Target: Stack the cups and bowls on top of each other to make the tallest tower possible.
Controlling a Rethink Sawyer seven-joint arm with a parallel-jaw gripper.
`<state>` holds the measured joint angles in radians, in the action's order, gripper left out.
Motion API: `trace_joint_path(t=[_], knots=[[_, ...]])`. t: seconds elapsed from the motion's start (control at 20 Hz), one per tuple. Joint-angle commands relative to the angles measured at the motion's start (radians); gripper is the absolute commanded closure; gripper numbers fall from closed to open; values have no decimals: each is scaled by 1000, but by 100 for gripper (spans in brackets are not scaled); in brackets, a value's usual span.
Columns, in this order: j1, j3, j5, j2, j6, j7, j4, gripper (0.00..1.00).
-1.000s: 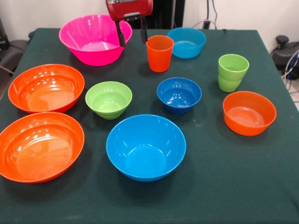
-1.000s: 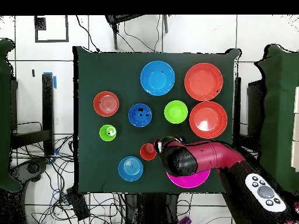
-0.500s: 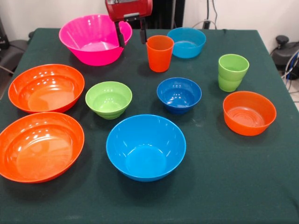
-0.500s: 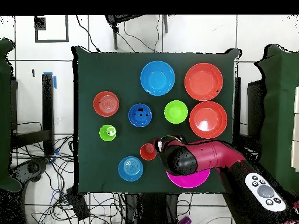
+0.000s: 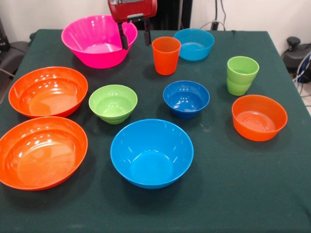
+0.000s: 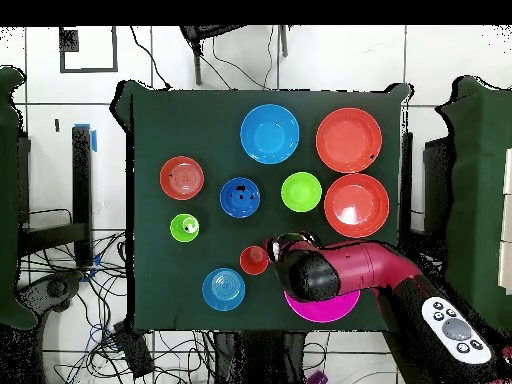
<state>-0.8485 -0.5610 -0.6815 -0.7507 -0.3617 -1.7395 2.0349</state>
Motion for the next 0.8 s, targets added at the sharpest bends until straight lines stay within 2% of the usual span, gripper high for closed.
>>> trace_joint_path(t=[0.05,0.1,0.35,0.45,0.8], knots=[[-10,16,-87,16,-112,127,-55,0],[-19,8,-84,14,-121,141,-55,0],[-100,-84,26,-107,-238,237,-1,0],[-123,-112,49,-138,-265,252,14,0],[-204,-169,18,-138,-292,267,14,0]])
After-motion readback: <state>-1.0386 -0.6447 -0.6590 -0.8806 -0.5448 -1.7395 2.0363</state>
